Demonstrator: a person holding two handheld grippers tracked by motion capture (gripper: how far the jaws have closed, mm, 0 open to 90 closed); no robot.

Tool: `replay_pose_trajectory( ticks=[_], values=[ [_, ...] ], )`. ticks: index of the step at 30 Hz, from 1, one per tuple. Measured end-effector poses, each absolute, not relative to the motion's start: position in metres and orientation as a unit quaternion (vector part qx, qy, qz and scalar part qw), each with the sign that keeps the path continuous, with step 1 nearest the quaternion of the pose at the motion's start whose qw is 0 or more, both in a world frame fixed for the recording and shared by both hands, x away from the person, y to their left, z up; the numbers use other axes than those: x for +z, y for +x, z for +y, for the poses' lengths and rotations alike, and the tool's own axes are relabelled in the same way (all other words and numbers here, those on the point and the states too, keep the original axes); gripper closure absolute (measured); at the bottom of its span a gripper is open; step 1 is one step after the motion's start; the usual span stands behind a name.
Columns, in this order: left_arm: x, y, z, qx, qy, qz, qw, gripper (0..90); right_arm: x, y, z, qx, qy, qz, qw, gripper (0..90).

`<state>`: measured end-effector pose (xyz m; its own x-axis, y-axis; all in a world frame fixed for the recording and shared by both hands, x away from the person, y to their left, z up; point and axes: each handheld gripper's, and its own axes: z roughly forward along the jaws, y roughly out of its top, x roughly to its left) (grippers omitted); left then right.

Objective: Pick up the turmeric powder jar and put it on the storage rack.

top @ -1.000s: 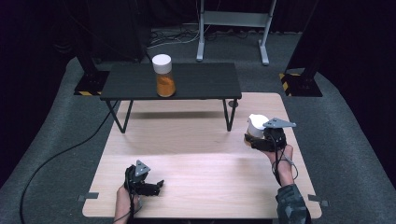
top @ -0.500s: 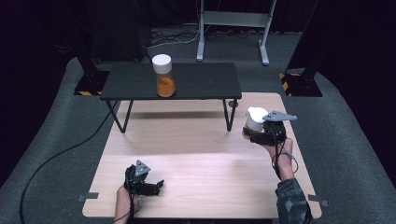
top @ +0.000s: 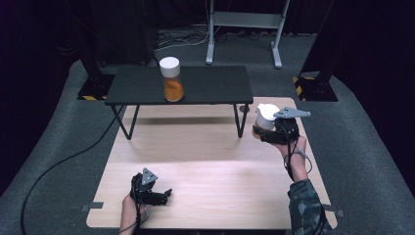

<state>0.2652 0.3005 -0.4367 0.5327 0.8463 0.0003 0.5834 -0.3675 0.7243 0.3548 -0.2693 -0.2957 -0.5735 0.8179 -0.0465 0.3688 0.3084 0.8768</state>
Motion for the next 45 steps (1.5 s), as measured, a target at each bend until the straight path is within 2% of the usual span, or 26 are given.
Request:
replay_pose_trajectory(
  ticks=[29,45],
  values=[
    [-0.437,0.266,0.301,0.190,0.806,0.443,0.344,2.7,-0.270,0.372,-0.265,0.458,0.370,0.770,0.246,29.6],
    [-0.436,0.266,0.301,0.190,0.806,0.442,0.344,2.9,-0.248,0.380,-0.253,0.442,0.360,0.780,0.259,29.6]
  ],
)
